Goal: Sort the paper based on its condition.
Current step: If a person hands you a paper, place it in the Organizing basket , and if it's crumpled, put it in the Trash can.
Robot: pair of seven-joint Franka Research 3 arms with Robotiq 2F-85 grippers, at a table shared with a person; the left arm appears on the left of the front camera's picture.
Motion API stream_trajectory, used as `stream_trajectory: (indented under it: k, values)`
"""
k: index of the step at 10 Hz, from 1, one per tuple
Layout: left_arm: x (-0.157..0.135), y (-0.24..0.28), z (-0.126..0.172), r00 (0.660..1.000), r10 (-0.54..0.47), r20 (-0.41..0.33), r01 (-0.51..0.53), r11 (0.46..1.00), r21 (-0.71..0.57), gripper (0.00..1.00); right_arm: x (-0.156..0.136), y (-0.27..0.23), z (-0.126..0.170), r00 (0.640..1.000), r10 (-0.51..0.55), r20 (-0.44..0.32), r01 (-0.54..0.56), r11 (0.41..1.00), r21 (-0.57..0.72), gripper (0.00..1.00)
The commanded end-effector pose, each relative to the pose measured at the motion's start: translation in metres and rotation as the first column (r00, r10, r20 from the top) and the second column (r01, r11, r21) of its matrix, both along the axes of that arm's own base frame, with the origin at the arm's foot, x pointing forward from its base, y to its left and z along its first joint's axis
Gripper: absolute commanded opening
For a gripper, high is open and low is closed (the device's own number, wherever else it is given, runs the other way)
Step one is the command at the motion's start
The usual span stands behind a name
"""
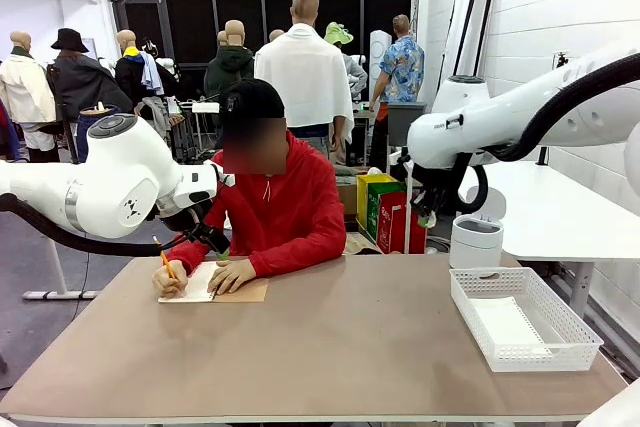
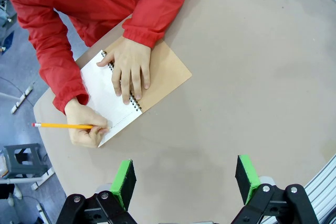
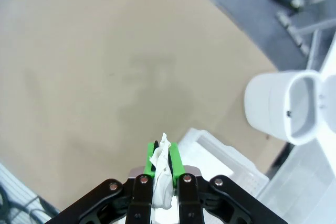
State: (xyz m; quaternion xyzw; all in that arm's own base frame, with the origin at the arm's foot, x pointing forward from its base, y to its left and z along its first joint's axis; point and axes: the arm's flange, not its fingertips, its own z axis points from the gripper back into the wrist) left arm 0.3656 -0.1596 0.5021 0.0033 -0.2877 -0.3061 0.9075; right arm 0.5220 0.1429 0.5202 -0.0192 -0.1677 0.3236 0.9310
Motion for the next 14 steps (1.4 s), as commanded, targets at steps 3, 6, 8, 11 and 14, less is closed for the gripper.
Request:
stream_trajectory:
  k: [3,6,8,11,14]
  values:
    - [0.001,0.001,-0.001,1.000,-0.007,0.003,0.007,1.000,0.000,1.00,0.040,-0.033,-0.004,0.953,-0.292,0.076,0.296,0.954,-0.044,0.08]
    - [0.001,0.001,-0.001,1.000,-0.007,0.003,0.007,1.000,0.000,1.00,0.073,-0.073,-0.018,0.890,-0.421,0.176,0.436,0.898,-0.053,0.08]
    - [0.001,0.001,-0.001,1.000,-0.007,0.003,0.007,1.000,0.000,1.00,0.091,-0.095,-0.032,0.867,-0.463,0.184,0.474,0.880,-0.019,0.08]
    - [0.001,0.001,-0.001,1.000,-0.007,0.003,0.007,1.000,0.000,1.00,0.094,-0.098,-0.031,0.861,-0.479,0.169,0.487,0.873,-0.006,0.08]
    - [0.001,0.001,-0.001,1.000,-0.007,0.003,0.007,1.000,0.000,1.00,0.092,-0.108,-0.038,0.878,-0.455,0.150,0.462,0.887,-0.011,0.08]
